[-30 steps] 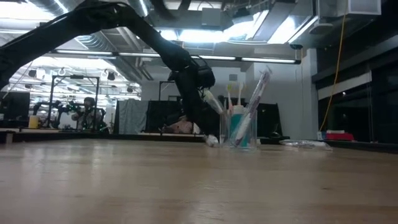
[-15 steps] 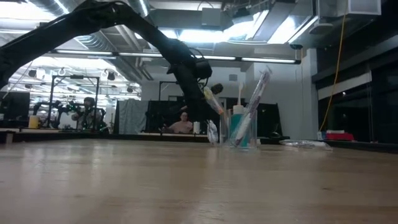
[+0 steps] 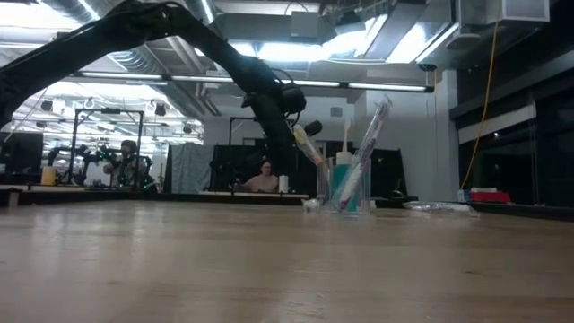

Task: Pick & Place toothbrushing station
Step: Put the purple toothbrush into the transparent organizer

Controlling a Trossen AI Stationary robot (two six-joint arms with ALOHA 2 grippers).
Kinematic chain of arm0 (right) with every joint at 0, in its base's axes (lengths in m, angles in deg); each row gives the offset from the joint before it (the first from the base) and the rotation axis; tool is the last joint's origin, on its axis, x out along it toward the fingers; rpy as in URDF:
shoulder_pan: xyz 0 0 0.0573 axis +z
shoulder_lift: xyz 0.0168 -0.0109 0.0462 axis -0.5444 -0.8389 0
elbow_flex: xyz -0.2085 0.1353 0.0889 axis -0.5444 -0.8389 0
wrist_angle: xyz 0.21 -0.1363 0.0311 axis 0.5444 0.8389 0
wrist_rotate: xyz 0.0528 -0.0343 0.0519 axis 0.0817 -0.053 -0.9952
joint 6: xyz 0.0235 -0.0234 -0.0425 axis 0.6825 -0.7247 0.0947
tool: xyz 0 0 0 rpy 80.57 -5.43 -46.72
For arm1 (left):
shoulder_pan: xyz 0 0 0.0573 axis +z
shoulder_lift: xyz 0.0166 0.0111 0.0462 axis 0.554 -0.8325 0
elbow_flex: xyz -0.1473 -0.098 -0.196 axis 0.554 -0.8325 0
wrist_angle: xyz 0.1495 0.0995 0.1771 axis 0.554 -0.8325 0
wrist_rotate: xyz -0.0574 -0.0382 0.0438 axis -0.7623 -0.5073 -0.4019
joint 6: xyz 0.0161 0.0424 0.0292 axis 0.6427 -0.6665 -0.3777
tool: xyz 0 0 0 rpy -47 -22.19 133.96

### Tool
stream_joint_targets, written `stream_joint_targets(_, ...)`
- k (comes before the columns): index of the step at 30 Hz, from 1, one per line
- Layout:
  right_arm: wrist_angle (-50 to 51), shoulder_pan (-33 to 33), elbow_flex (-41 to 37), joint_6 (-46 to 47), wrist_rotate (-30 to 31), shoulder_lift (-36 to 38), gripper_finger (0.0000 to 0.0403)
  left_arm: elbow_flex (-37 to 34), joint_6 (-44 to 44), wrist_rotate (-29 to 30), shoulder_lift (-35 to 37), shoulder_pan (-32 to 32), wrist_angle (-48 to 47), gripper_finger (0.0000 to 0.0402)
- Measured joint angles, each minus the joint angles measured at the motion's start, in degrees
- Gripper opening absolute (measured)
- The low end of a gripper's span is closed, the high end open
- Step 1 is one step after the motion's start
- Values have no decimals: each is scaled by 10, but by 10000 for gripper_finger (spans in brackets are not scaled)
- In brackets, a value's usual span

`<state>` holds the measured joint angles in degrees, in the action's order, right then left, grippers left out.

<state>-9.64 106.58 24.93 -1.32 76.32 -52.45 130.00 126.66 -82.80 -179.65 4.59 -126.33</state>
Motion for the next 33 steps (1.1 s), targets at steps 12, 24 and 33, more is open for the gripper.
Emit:
stream_joint_targets(12,0,0,0,5,0,0,142,1,28,-51,-35,-31,-5,131)
stream_joint_targets(24,0,0,0,5,0,0,142,4,28,-65,-34,-39,-53,115)
stream_joint_targets(33,-8,3,0,1,0,0,142,3,-50,-118,-9,-16,-63,114)
